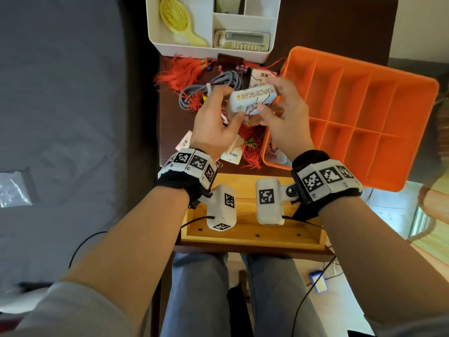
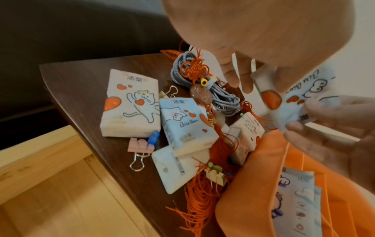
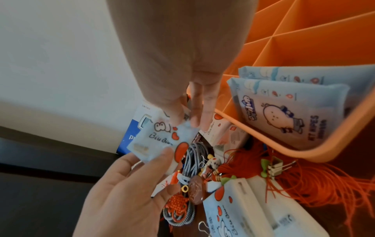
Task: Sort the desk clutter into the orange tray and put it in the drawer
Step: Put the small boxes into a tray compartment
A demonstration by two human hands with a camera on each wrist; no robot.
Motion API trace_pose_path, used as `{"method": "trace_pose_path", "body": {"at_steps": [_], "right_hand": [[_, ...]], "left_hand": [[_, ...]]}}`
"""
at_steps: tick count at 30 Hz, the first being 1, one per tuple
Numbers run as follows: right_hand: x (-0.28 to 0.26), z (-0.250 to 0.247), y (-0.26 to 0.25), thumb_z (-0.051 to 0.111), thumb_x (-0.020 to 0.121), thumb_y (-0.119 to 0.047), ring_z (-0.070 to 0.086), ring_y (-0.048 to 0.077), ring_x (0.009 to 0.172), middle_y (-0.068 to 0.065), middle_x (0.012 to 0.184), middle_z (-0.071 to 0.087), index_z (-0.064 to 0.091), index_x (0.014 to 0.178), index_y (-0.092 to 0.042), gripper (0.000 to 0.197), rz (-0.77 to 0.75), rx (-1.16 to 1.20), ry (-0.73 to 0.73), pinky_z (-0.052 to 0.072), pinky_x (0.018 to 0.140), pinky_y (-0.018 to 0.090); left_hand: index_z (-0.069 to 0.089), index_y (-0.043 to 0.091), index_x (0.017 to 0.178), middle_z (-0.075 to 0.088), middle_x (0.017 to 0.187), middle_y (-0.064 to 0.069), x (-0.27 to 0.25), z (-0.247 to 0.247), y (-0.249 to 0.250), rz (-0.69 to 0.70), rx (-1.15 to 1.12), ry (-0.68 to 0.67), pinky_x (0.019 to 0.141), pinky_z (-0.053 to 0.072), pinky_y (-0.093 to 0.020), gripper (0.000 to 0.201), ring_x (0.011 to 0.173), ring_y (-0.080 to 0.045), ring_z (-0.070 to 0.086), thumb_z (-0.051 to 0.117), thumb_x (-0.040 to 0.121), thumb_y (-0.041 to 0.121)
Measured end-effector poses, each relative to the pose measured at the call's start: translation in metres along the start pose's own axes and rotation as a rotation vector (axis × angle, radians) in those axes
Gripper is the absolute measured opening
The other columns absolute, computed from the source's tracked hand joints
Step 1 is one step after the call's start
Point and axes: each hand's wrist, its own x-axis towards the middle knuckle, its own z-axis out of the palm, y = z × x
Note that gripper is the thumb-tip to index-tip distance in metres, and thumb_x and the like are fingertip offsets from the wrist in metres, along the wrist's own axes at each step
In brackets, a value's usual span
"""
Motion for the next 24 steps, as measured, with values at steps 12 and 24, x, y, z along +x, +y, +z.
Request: {"method": "trace_pose_path", "body": {"at_steps": [12, 24], "right_hand": [[-0.023, 0.002, -0.005, 0.062, 0.089, -0.013, 0.062, 0.013, 0.102, 0.004, 0.107, 0.059, 0.051, 0.119, -0.010, 0.032, 0.282, 0.335, -0.084, 0.057, 0.076, 0.021], [-0.024, -0.013, 0.000, 0.065, 0.086, -0.011, 0.067, 0.011, 0.085, -0.004, 0.092, 0.065, 0.060, 0.116, -0.010, 0.030, 0.271, 0.364, 0.045, 0.053, 0.060, 0.018]], "left_hand": [[0.050, 0.004, 0.093, 0.058, 0.084, 0.015, -0.024, 0.003, -0.004, -0.094, -0.028, -0.062, 0.064, 0.043, -0.012, 0.040, 0.077, 0.005, 0.056, 0.079, 0.070, 0.019], [0.038, 0.014, 0.131, 0.042, 0.132, -0.008, -0.037, 0.008, -0.031, -0.502, 0.598, 0.018, 0.102, 0.026, -0.049, 0.106, 0.125, -0.030, 0.032, 0.067, 0.050, 0.075]]}}
